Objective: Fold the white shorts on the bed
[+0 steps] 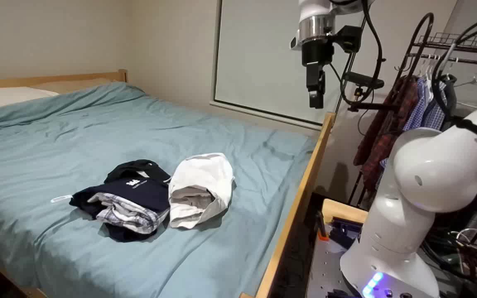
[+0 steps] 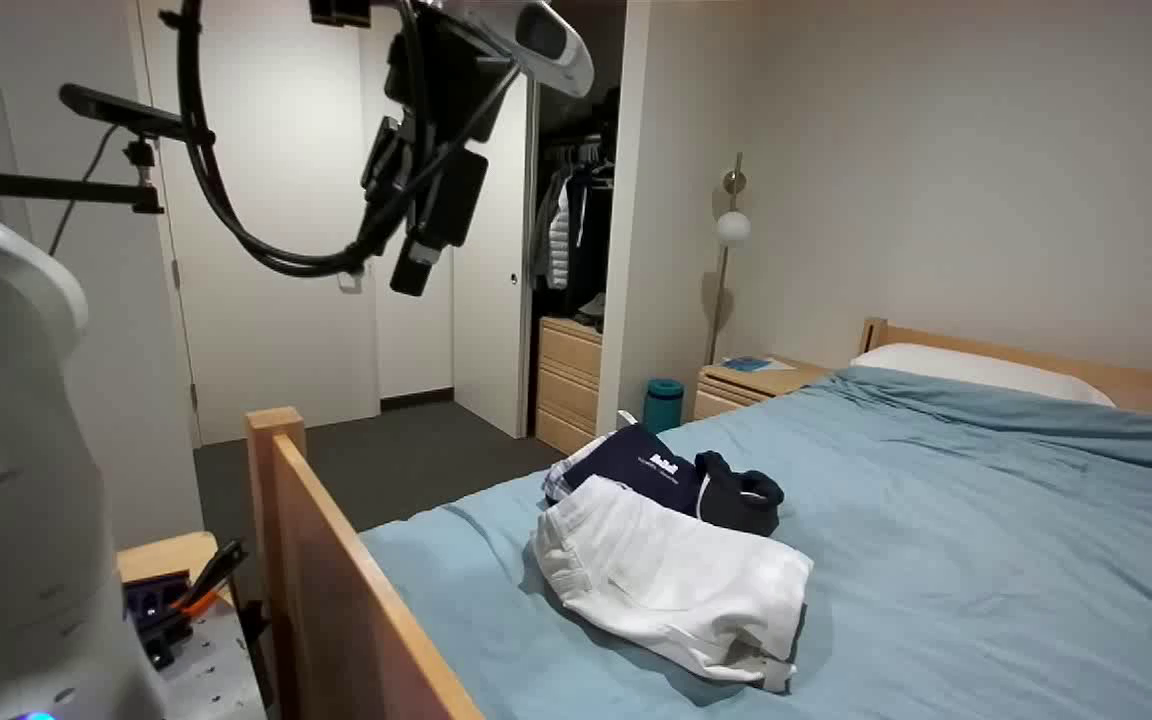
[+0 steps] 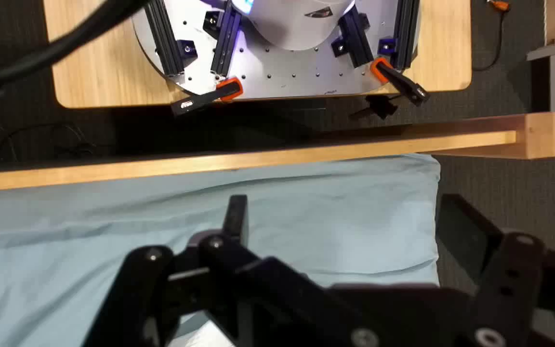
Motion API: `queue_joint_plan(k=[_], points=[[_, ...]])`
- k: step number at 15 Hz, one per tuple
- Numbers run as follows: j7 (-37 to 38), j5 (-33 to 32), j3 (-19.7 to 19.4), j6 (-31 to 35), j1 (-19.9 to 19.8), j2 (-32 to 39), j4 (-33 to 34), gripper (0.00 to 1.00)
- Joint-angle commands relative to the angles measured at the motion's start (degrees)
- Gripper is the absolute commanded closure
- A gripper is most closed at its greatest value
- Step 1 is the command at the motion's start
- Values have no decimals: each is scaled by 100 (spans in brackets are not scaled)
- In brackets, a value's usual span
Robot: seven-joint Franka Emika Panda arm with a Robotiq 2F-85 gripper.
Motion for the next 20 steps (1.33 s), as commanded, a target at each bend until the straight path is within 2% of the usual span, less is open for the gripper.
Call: queue_joint_plan(k=[1,5,7,11,14,15,16,18,20], points=[[-50,32,66,-4,-93,23,8,0],[-186,52,27,167,10,313,125,0],[-698,-124,50,469,266,687,193,0],[-1399,46,223,1450,785,1956,581,0],[-1777,15,559,1763,1036,3003,1164,0],[-1910,-140,669,1769,1021,3263,1375,0],[-1551,23,706,1798,853,2640,829,0],[-1657,-10,885,1809,867,3179,1196,0],[-1725,-23,898,1807,848,3359,1340,0]])
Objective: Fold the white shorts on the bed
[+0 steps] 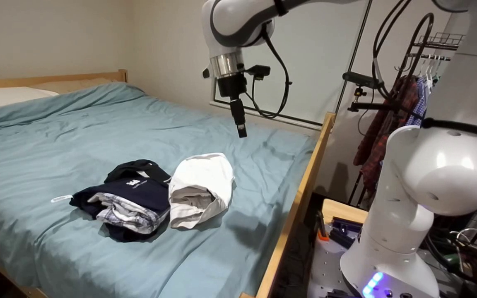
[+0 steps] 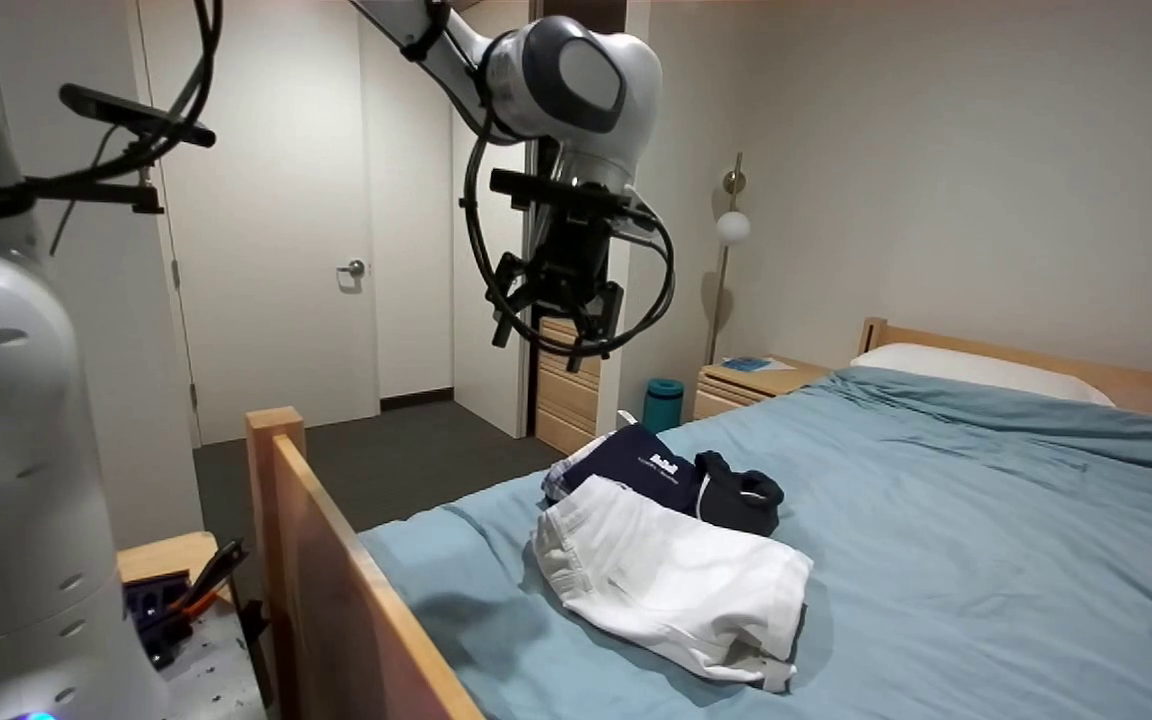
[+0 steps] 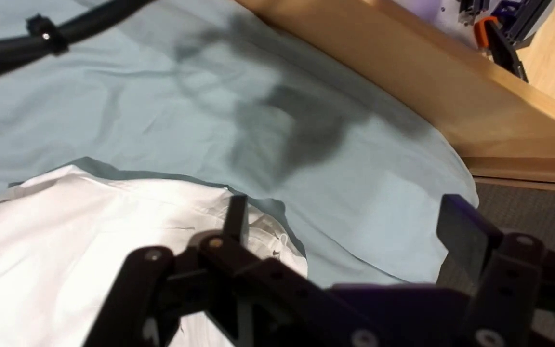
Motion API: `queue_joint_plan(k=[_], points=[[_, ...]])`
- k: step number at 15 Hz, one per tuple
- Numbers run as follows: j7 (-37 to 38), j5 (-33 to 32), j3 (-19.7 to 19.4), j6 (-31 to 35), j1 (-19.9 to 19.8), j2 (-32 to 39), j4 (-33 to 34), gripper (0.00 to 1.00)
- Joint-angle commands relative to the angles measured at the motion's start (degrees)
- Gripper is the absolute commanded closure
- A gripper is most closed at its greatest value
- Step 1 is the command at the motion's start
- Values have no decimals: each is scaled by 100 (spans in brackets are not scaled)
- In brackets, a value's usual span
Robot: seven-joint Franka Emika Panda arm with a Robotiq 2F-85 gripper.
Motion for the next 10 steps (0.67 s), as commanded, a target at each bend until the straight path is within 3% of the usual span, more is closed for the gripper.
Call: queue_joint_plan(k=[1,4,7,10], points=[[-41,19,210,-9,-236,5,20,0],[1038,-658,501,76,-242,374,287,0],[1239,-817,767,608,-153,977,535,0],[1319,-745,1060,1571,-58,1557,668,0]])
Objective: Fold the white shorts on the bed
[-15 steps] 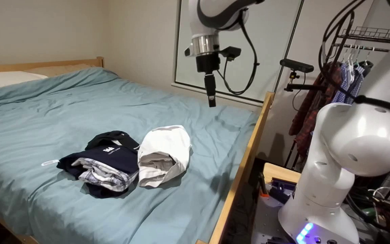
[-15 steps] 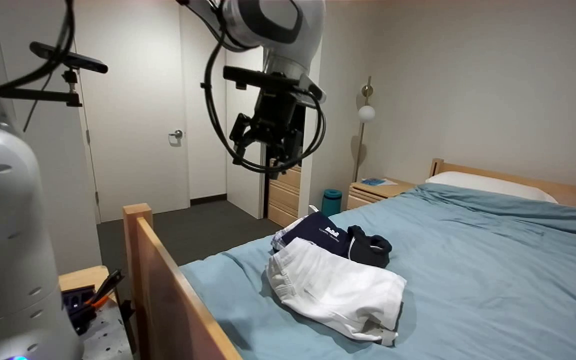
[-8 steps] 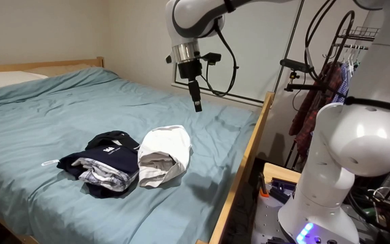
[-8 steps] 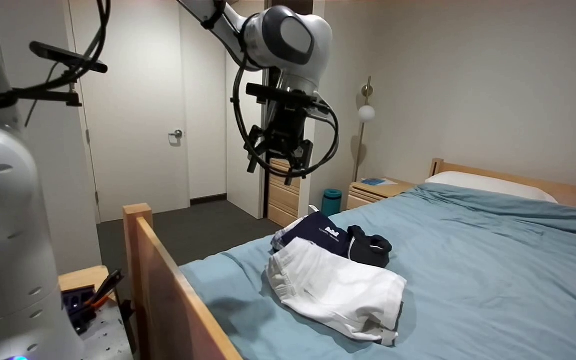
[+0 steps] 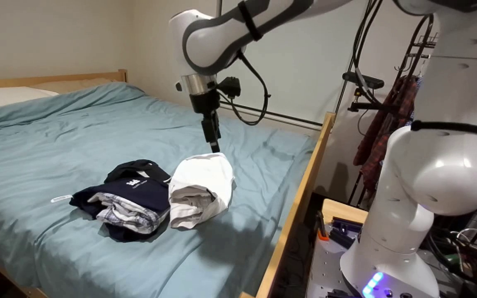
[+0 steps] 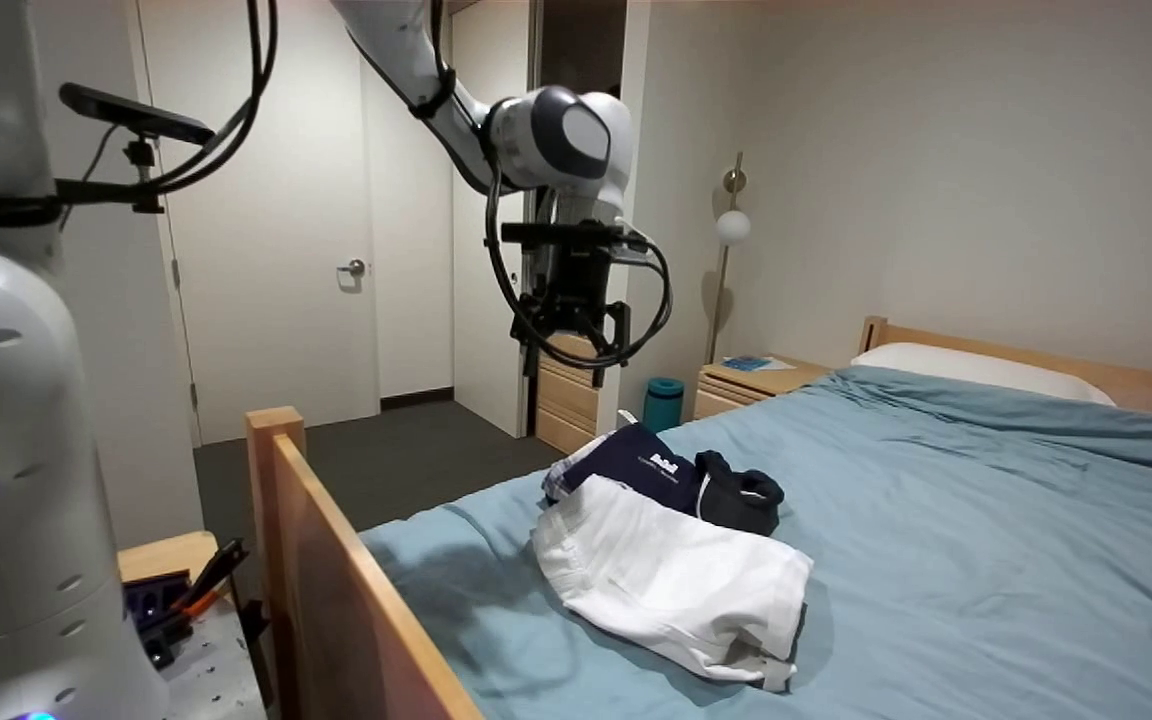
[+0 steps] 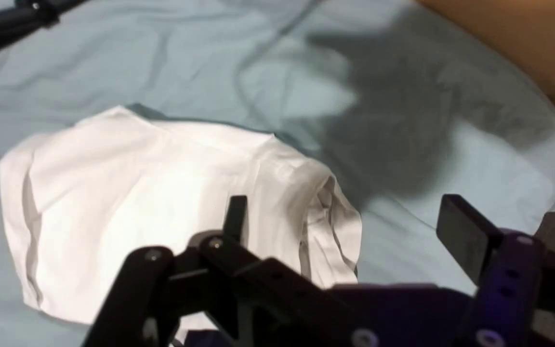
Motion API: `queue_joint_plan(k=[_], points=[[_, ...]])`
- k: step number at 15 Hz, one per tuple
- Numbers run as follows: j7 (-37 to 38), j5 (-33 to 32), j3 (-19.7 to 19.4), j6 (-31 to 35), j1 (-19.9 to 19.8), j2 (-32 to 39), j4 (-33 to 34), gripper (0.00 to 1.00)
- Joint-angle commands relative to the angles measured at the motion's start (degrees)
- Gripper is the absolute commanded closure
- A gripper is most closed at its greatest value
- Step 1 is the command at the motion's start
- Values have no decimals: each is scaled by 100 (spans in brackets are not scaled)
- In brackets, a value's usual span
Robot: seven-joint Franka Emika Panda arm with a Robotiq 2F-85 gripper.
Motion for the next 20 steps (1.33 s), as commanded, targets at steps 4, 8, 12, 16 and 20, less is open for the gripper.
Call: queue_joint_plan(k=[4,8,12,16,20], points=[[66,48,460,952,13,1257,510,0],[127,-17,495,967,4,1281,445,0],[126,-69,501,1010,22,1498,530,0],[226,-219,504,1334,62,1963,422,0],[316,-282,479,1743,91,2570,494,0]])
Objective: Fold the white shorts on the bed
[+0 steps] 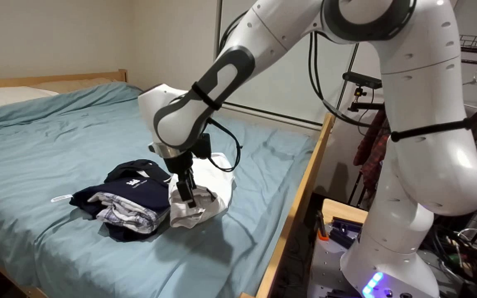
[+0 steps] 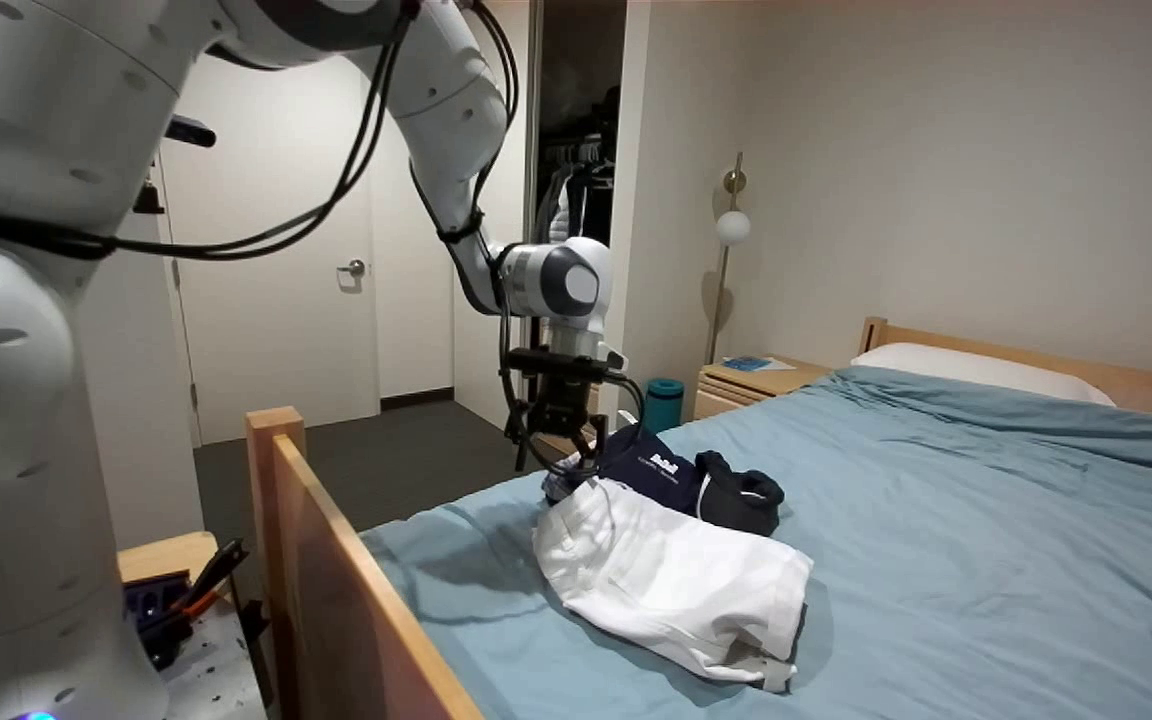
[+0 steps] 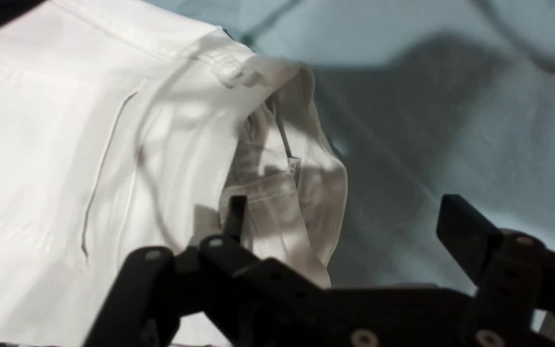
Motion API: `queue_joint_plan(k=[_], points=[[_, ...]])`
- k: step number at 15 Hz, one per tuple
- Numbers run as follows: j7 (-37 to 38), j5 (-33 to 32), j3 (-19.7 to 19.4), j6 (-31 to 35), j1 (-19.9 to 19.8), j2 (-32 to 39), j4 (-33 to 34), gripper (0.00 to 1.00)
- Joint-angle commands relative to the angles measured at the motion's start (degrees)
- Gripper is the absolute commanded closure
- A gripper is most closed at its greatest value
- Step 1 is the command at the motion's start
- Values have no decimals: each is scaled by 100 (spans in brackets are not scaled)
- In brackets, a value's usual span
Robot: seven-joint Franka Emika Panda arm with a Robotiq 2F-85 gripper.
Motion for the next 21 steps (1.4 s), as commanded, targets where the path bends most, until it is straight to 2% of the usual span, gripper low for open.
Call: queue_joint_plan(k=[1,4,7,10,14,21], points=[[222,-226,-6,325,5,444,45,0],[158,-123,55,500,-29,596,26,0],[167,-163,144,534,61,300,-138,0],[419,-529,139,558,352,-127,-234,0],[1122,-1040,16,431,598,-557,-267,0],[1599,-1283,-293,479,380,-460,-388,0]])
